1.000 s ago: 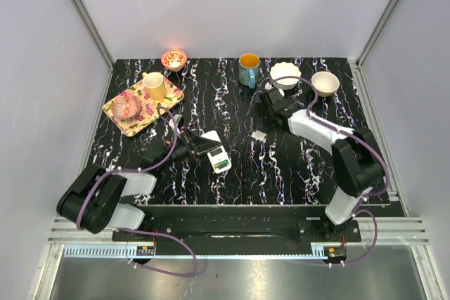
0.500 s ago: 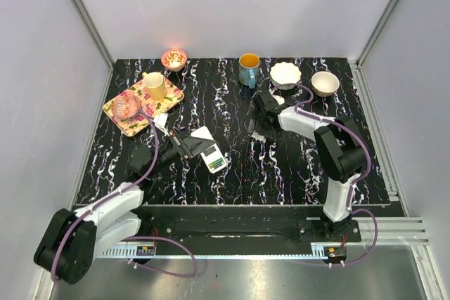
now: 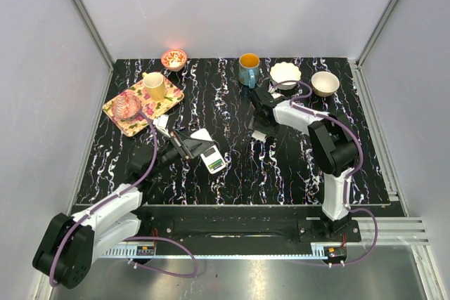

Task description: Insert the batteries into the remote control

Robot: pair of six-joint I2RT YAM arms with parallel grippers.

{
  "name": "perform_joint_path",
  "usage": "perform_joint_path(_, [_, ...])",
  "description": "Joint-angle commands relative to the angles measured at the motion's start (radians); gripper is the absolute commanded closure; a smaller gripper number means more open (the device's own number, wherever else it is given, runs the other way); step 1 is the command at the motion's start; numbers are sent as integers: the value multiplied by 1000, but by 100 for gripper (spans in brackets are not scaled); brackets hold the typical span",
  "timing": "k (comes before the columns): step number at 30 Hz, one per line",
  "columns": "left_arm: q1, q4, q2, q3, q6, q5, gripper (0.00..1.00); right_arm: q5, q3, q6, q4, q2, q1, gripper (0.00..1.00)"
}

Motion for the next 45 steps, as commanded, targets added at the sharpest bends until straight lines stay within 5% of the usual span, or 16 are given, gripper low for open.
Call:
perform_joint_path(1, [0,38,-41,7,13,-15,100,21,-24,49,-88,74,17,34])
perform_joint_path(7, [2,19,-70,0,11,-13,100,36,-7,51,-117,89,44,36])
perform_joint_path(12, [2,-4,-92,-9,13,-7,100,-2,-19,109,-113,92,44,53])
perform_joint_path(19, [2,-16,-121,-17,5,-9,100,-51,-79,334,-22,5,21,66])
perform_joint_path(24, [2,-19,-123,-14,-3,-10,100,-22,-179,528,44,-110,-16,65])
perform_joint_path(28, [2,-25,-126,-14,-7,-16,100,12,-180,638,36,-120,-25,60])
perform_joint_path(36, [2,-56,-147,-12,-6,-25,100,-20,-56,562,-89,-15,-27,29])
perform_joint_path(42, [0,-70,-158,-17,-1,-38,100,26,-43,450,-125,-51,-25,25])
perform_joint_path(45, [2,-89,-169,-9,7,-38,100,42,26,254,-141,-72,-18,23])
